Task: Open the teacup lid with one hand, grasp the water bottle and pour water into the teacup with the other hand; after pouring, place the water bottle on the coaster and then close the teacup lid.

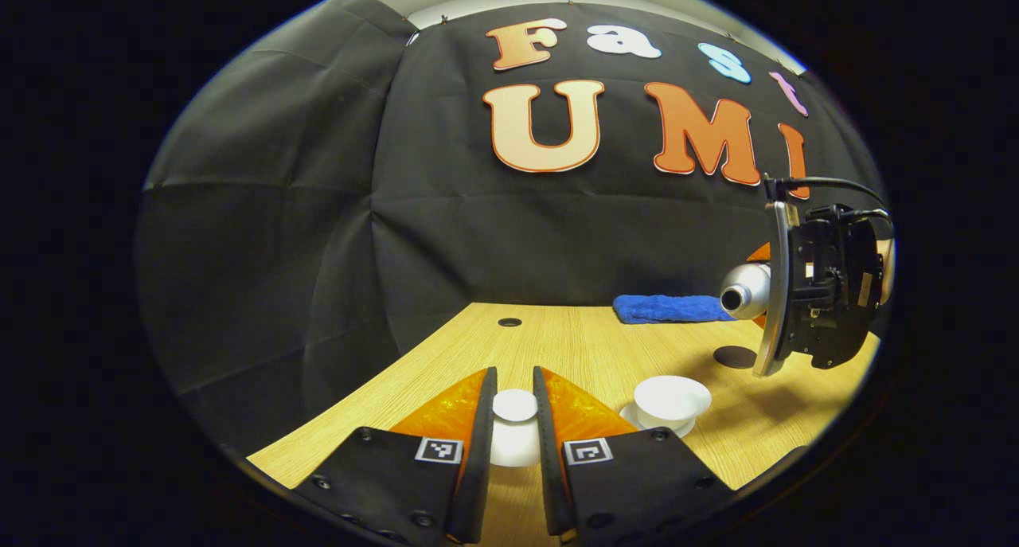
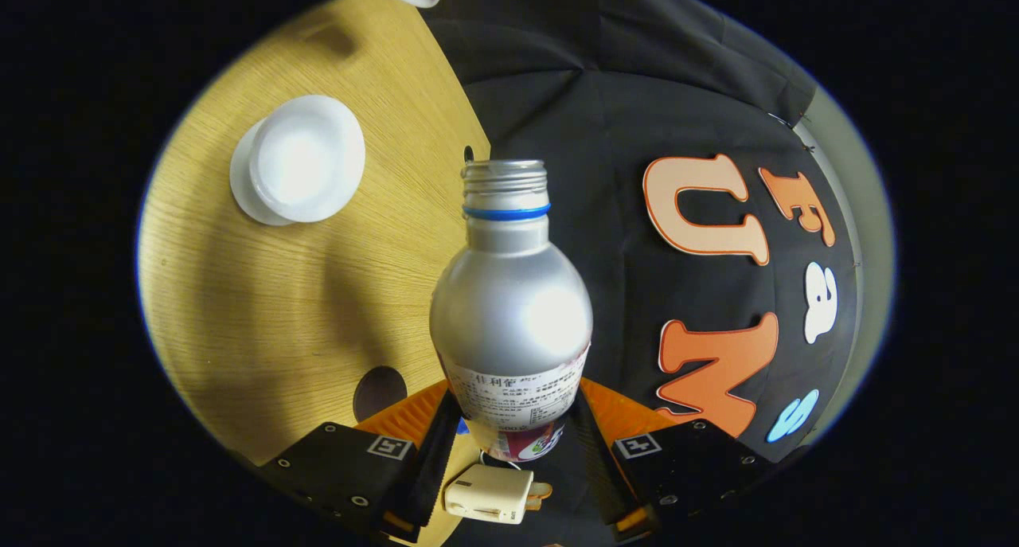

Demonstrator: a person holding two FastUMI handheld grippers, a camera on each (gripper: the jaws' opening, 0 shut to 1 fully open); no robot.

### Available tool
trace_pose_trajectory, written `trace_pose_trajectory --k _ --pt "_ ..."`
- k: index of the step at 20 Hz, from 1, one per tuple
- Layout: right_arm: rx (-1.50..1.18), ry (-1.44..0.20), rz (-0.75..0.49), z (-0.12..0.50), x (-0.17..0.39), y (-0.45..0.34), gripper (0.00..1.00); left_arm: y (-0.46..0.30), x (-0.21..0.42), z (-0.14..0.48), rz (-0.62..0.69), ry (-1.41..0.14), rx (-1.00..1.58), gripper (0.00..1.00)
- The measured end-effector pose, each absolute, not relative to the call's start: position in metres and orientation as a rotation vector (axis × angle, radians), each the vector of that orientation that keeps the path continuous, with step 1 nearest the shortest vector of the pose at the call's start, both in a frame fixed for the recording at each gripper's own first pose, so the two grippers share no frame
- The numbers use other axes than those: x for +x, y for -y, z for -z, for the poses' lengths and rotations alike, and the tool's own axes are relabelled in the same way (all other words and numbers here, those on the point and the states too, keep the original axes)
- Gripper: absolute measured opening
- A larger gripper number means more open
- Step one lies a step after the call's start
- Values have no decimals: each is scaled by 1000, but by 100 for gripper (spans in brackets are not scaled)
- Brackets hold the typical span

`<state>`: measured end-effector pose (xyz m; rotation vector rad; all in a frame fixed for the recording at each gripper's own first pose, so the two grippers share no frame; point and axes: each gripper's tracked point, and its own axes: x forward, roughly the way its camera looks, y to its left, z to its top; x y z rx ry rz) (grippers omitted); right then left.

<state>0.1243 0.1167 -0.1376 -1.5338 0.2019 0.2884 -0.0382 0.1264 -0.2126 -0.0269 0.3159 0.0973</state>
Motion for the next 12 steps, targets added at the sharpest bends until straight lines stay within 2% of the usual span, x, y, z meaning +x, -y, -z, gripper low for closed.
trace_pose_trajectory --k 7,8,9,12 --pt "-1633 -154 -315 140 136 -125 77 -132 -39 215 -105 -319 -31 32" --pt "-1646 -145 -318 139 136 -125 77 -131 -39 216 -106 -321 -32 36" --pt "-1661 -135 -320 138 136 -127 77 -132 -39 217 -106 -322 -33 33" --pt "-1691 -107 -317 132 139 -130 77 -134 -39 216 -110 -322 -34 33"
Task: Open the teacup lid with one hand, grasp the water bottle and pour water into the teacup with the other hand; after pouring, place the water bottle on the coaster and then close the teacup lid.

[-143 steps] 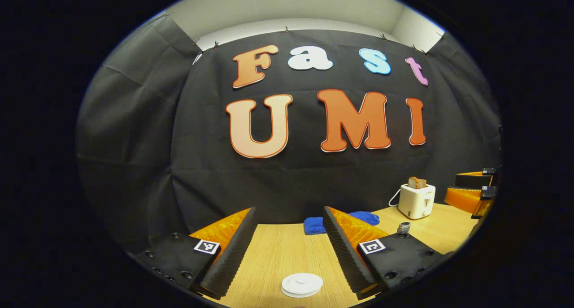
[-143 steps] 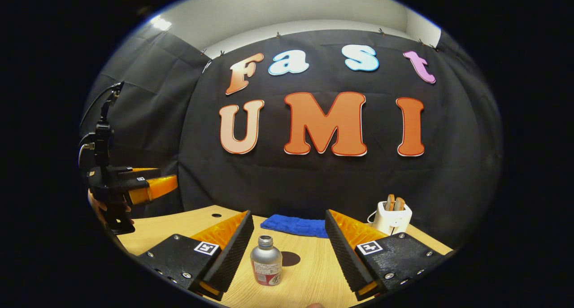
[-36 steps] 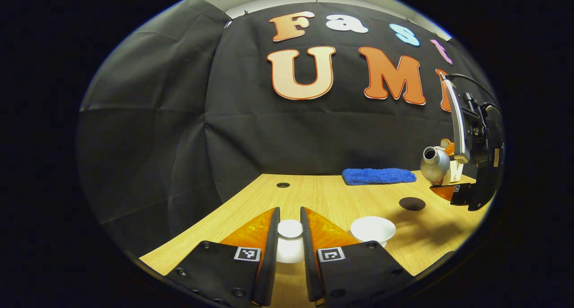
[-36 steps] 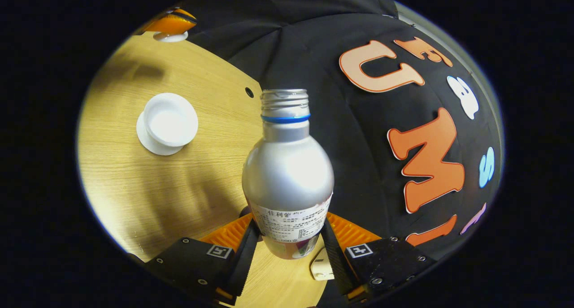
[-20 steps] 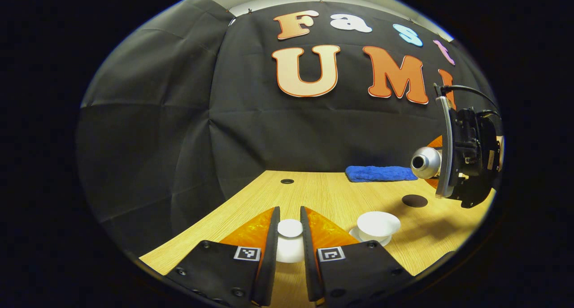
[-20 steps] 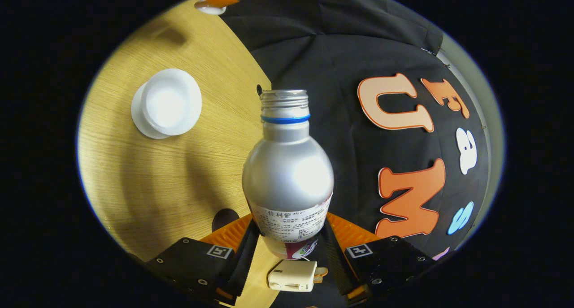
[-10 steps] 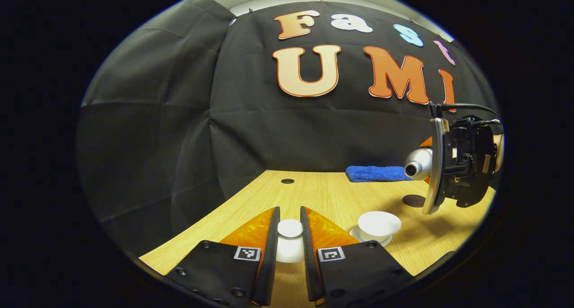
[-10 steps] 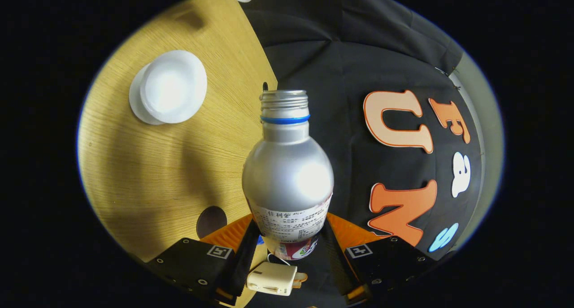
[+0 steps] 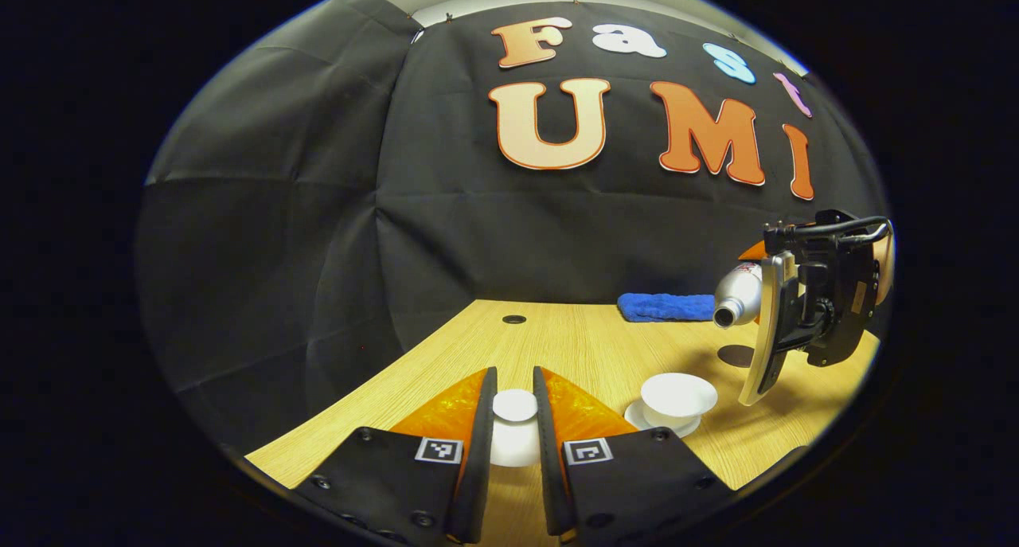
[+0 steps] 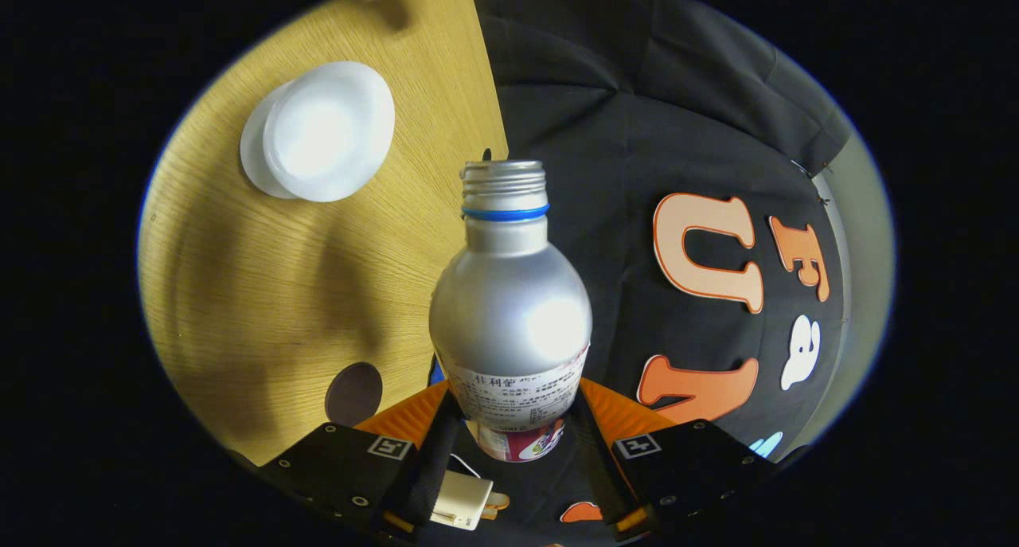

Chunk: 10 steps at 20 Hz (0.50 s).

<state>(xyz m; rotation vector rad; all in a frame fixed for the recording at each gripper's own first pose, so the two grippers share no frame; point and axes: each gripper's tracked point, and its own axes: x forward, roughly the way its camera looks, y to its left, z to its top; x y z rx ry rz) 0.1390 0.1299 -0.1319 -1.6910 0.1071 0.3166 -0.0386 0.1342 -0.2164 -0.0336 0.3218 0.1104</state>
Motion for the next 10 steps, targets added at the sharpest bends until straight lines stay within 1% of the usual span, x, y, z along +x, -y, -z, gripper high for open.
trace_pose_trajectory --k 10 --pt "-1825 -3 -308 111 146 -138 77 -135 -41 216 -108 -323 -45 33"
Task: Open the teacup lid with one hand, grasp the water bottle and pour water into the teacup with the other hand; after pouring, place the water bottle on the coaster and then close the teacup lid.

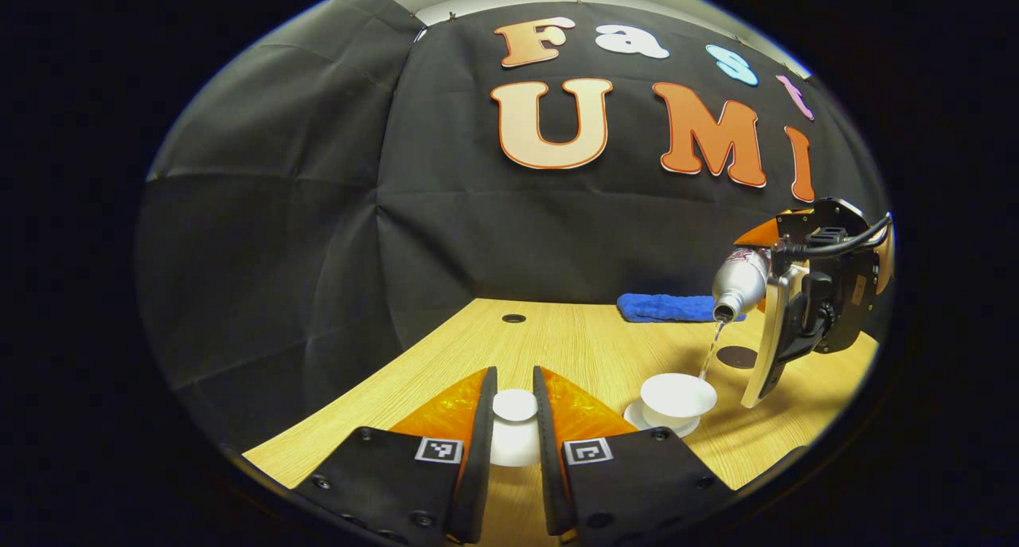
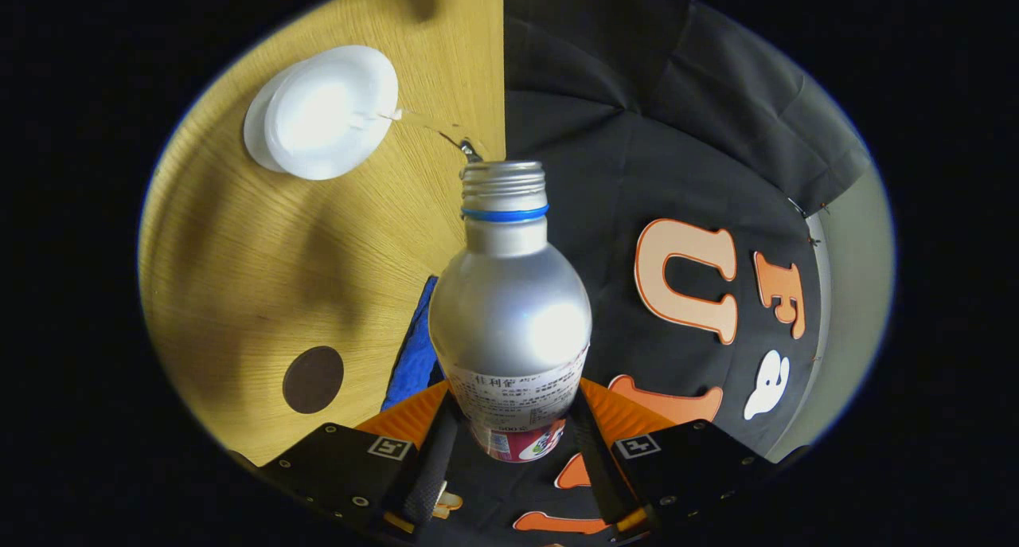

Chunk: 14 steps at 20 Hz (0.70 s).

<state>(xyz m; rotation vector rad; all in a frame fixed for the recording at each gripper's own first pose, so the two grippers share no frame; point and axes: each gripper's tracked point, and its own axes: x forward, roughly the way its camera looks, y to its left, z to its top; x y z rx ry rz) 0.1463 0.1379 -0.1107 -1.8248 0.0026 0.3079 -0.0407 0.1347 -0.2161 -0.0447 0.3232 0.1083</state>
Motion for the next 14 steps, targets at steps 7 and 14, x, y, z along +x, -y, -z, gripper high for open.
trace_pose_trajectory --k 7,14 --pt "-1866 31 -299 102 149 -139 77 -134 -41 212 -108 -318 -47 33" --pt "-1898 67 -269 87 158 -139 77 -134 -41 207 -107 -314 -50 33"
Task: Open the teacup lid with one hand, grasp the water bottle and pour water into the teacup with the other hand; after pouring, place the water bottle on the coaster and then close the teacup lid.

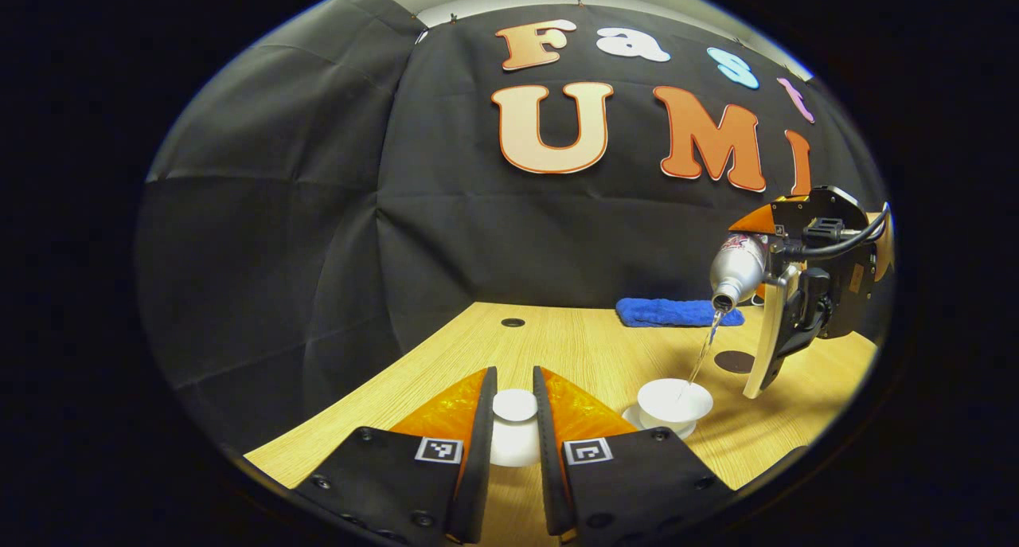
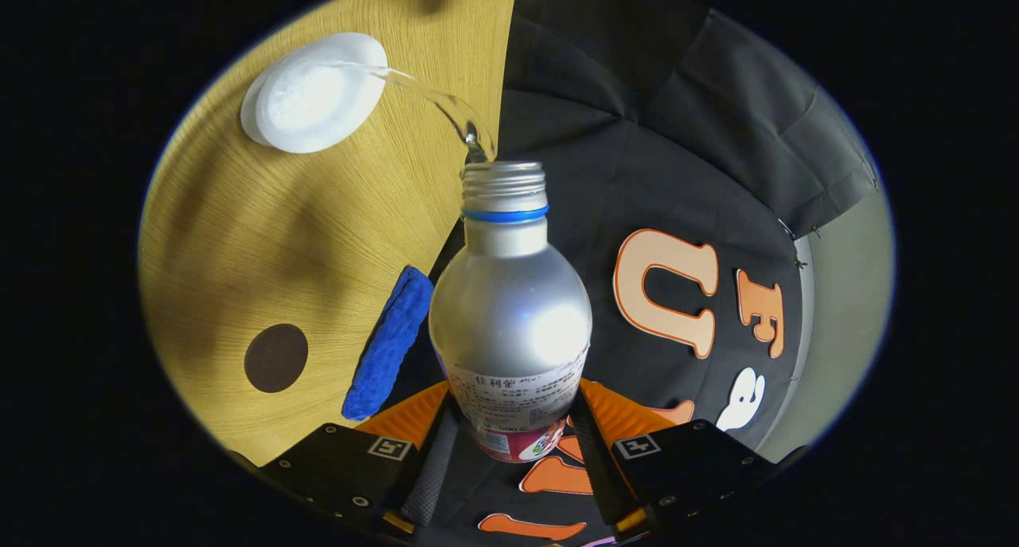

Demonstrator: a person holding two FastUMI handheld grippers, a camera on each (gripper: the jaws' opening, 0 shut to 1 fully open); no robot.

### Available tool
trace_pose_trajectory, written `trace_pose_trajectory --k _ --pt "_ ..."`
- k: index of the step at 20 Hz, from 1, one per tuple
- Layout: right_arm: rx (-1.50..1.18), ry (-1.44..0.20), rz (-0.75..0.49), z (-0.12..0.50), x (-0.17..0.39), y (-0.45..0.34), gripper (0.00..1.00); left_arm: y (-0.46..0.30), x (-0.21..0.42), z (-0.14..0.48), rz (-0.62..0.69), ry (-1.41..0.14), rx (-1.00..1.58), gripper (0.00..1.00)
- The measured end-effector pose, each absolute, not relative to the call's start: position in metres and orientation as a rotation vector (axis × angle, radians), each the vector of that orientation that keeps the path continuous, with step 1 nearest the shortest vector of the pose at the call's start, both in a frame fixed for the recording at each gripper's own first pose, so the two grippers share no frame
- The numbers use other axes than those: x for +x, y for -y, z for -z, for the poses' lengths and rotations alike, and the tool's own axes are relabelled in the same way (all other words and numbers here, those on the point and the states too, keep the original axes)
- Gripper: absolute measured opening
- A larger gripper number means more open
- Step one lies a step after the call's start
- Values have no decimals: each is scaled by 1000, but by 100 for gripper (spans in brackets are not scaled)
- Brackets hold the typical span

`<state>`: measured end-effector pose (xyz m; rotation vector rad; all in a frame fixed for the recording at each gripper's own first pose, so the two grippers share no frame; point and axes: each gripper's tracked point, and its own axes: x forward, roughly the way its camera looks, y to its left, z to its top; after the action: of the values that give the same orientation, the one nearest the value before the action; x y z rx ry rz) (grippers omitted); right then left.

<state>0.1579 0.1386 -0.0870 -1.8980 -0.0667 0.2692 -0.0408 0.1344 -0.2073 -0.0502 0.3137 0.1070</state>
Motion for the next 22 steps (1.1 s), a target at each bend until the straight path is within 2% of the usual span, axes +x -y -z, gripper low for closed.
trace_pose_trajectory --k 13,22 --pt "-2002 156 -211 61 169 -146 77 -134 -43 208 -108 -321 -47 33" --pt "-2057 183 -229 71 172 -155 77 -140 -46 211 -117 -325 -54 33"
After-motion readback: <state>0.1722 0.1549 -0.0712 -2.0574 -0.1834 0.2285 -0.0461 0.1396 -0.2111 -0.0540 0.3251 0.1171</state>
